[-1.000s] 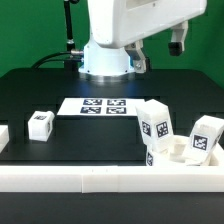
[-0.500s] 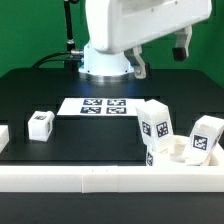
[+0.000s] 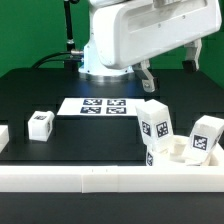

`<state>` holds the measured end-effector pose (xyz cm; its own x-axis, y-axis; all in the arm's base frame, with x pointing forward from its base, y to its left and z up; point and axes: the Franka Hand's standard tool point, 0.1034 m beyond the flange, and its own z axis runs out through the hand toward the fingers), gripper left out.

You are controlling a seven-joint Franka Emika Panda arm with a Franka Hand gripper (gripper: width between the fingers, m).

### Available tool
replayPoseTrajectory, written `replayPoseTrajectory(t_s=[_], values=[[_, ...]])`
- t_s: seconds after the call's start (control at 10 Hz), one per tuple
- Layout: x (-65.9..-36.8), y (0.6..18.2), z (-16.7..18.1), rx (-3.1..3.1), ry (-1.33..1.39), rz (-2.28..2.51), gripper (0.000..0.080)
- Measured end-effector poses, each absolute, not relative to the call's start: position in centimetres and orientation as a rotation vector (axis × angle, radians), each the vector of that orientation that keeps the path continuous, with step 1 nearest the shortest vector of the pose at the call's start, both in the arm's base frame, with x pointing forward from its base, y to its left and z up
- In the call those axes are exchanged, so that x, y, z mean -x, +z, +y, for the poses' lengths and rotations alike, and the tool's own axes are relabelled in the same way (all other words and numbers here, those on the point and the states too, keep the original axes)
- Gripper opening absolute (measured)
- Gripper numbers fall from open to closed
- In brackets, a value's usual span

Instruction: Assemble stool

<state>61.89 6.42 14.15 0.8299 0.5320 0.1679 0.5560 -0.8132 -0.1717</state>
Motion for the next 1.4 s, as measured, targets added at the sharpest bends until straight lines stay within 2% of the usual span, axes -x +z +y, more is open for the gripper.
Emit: replayPoseTrajectory(t_s=[0.3, 0.9, 1.4], values=[[-62.5, 13.0, 5.6, 2.782, -0.173, -0.820, 0.0649], [-63.0, 13.1, 5.5, 2.764, -0.192, -0.852, 0.0649], [-63.1, 10.7, 5.0, 2.740, -0.190, -0.801, 0.0649]])
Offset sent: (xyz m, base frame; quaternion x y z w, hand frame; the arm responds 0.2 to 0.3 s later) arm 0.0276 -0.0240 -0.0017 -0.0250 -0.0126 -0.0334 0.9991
